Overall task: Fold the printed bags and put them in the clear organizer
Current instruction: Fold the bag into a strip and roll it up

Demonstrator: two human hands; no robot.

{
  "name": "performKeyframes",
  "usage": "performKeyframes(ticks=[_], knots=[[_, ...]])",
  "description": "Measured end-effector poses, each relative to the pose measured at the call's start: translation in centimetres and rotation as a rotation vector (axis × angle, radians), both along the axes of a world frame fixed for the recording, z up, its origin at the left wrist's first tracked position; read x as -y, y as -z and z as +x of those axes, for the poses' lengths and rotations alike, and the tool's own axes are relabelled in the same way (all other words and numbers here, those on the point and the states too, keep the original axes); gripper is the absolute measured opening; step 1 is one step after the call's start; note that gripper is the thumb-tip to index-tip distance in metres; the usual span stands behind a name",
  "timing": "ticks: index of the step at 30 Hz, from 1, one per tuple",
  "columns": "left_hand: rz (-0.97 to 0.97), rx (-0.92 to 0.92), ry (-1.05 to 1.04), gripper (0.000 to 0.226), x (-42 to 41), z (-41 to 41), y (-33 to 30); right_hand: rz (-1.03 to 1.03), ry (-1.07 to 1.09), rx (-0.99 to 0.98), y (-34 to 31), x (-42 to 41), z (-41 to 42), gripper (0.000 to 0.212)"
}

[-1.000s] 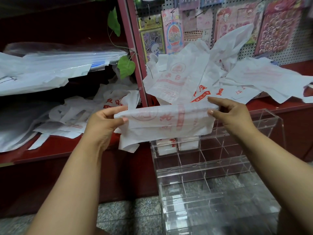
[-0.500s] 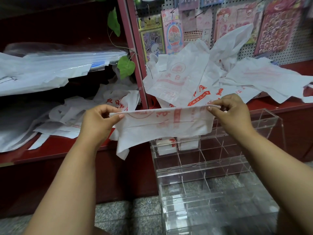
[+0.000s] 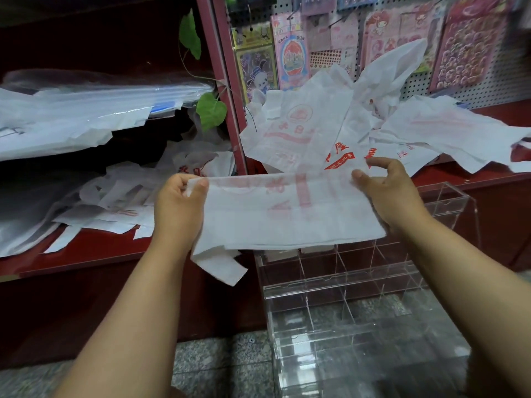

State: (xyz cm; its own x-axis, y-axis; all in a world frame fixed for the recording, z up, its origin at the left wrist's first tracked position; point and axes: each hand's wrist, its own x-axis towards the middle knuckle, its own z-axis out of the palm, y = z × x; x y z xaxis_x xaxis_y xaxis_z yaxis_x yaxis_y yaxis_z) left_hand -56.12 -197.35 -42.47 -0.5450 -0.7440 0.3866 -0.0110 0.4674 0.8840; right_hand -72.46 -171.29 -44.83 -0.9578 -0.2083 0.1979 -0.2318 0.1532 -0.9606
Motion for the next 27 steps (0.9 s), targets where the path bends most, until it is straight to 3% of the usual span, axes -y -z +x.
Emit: performKeyframes(ticks=[2,3,7,10,15,18,22,27], knots=[[0.033,0.024,-0.037,0.006,0.3,0.0,0.2,0.016,-0.112,0.088,-0.2,-0.2,0.3,0.061],[0.049,0.049,-0.051,0.013,0.4,0.0,0.3,0.032,-0.147,0.089,-0.1,-0.2,0.4,0.058],[0.084,0.066,-0.021,0.015,0.8,0.0,0.6,-0.075,-0.197,0.053,0.0,0.1,0.7,0.015],[0.073,0.079,0.033,0.006,1.0,0.2,0.6,-0.154,-0.213,0.131,0.1,0.1,0.5,0.021],[0.188,0.086,0.189,0.016,0.7,0.6,0.4,-0.196,-0.315,0.218,0.0,-0.5,0.4,0.021],[0.286,0.110,0.285,0.022,0.7,0.8,0.3,-0.117,-0.282,0.153,0.0,-0.7,0.6,0.020],[0.207,0.158,0.265,0.016,1.1,1.0,0.4,-0.050,-0.226,0.069,0.2,-0.8,0.5,0.018],[0.199,0.257,0.325,0.035,1.9,1.5,0.2,-0.050,-0.221,0.041,0.4,-0.8,0.3,0.032]])
